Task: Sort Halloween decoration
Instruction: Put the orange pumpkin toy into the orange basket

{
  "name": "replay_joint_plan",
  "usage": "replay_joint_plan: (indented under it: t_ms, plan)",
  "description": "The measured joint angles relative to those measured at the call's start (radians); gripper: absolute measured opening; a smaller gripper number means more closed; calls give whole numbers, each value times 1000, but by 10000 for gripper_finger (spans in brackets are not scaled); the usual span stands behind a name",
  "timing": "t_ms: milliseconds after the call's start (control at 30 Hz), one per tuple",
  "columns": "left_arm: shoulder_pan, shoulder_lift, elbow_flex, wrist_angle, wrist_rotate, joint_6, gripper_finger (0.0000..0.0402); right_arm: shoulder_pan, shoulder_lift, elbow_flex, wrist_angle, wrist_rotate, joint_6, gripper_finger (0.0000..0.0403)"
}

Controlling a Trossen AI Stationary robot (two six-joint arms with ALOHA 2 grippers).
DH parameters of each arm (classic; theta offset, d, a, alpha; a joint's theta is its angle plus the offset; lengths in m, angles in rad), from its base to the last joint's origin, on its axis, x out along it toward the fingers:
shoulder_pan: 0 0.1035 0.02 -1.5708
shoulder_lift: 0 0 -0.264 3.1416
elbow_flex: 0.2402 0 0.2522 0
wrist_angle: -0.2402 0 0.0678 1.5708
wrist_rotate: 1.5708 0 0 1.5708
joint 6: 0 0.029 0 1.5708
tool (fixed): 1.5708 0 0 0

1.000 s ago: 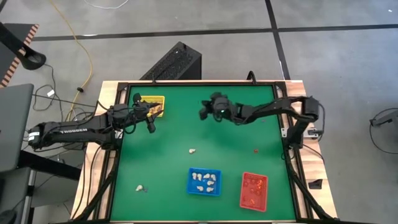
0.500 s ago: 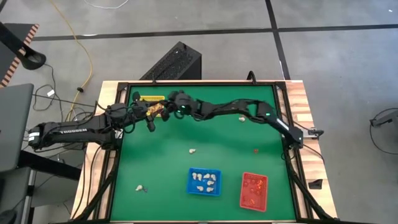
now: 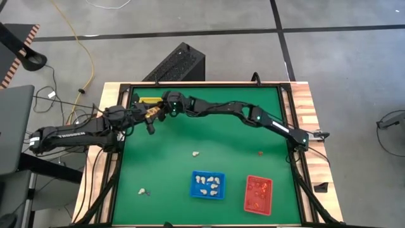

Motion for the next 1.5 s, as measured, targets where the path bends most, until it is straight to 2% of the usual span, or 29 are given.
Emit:
replay_joint_plan:
  t_ms: [200, 367, 667, 733, 833, 933, 1100, 1200, 1300, 1500]
  plan:
    - [0, -22, 0, -10, 0, -5, 157, -20, -69, -2, -108, -141, 0, 175]
    - [0, -30, 0, -13, 7, -17, 158, -42, -204, -2, -456, -275, -65, 209]
    - [0, -28, 0, -24, 8, -47, 158, -34, -500, 1, -1276, -279, -258, 204]
    - [0, -28, 0, -23, 8, -48, 157, -31, -534, 0, -1442, -242, -256, 201]
    - [0, -28, 0, -24, 8, -56, 157, -20, -590, -41, -1616, -132, -205, 197]
    - [0, -28, 0, -23, 8, -65, 157, -4, -689, -199, -1611, -86, -134, 195]
    - [0, -28, 0, -26, 33, -72, 157, 11, -902, -579, -1571, -52, -3, 193]
    - [0, -28, 0, -26, 37, -72, 157, -7, -1015, -824, -1443, -48, 74, 193]
    - [0, -28, 0, -27, 37, -78, 157, -34, -1103, -1024, -1314, -95, 136, 193]
    - [0, -28, 0, -26, 39, -98, 157, -105, -1175, -1247, -1267, -88, 205, 193]
